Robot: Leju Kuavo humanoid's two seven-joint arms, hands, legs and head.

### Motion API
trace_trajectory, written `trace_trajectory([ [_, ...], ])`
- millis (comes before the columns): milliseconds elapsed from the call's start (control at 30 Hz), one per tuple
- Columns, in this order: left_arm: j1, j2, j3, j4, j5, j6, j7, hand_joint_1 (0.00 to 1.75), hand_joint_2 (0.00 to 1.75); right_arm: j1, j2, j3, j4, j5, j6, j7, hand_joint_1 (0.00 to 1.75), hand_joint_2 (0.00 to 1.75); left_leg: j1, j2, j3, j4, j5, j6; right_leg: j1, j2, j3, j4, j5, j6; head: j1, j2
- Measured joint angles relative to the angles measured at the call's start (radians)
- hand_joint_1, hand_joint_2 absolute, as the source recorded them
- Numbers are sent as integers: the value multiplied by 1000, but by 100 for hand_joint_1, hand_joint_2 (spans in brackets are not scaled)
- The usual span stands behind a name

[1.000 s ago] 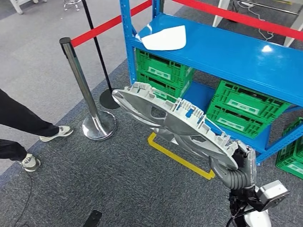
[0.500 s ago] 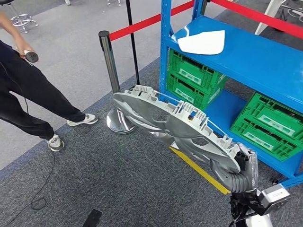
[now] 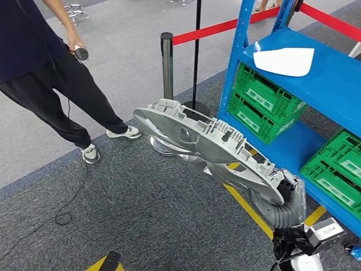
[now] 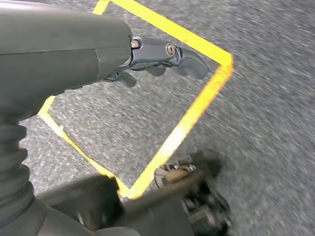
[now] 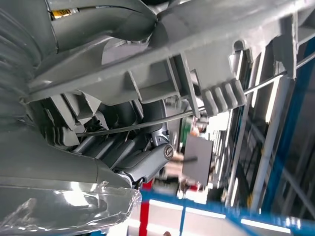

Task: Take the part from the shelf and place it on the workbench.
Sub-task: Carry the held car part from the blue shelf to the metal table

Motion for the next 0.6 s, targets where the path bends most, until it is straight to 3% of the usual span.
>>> trace_trajectory([
  [67,2,1,0,0,2,8,23,0,175,0,0,0,0,0,0,0,175,175,4,-23,1,-6,4,13,-5,35,-11,29,-23,10,2,0],
  [133,1,-1,0,0,8,14,54,0,175,-1,0,0,0,1,1,2,175,175,7,-46,2,-8,6,21,-7,89,-60,134,-78,14,7,0],
  [200,1,-3,1,0,19,12,69,0,175,-1,0,0,0,2,2,5,175,175,7,-71,2,-7,6,25,-7,104,-121,255,-123,15,10,0],
  [233,2,-4,1,0,24,11,75,0,175,-1,0,0,0,2,2,6,175,175,7,-84,3,-7,6,25,-7,105,-137,278,-122,16,10,0],
  [267,3,-4,1,0,30,9,84,0,175,-2,0,0,0,2,2,6,175,175,9,-99,3,-6,6,24,-8,107,-133,261,-100,16,10,0],
  [300,4,-5,2,0,35,8,94,0,175,-3,0,0,0,3,2,7,175,175,10,-114,3,-4,6,23,-10,113,-112,209,-64,16,10,0],
  [367,4,-5,2,0,39,8,113,0,175,-8,0,1,1,3,3,9,175,175,13,-142,0,4,5,14,-19,155,-54,79,-5,19,10,0],
  [433,4,-4,2,1,35,8,120,0,175,-14,1,3,3,3,3,12,175,175,14,-165,-10,9,9,2,-23,189,-26,22,7,17,9,0],
  [500,8,-3,2,1,28,6,124,0,175,-20,1,5,4,5,3,14,175,175,18,-184,-19,7,18,-10,-19,177,-24,21,9,7,9,0],
  [533,10,-3,2,2,24,4,130,0,175,-23,2,7,5,5,3,16,175,175,18,-175,-22,8,17,-15,-18,167,-24,20,12,1,8,0],
  [600,11,-2,1,3,18,-4,150,0,175,-26,5,12,5,6,2,19,175,175,14,-120,-46,56,-14,-22,-17,141,-22,16,16,-11,3,0],
])
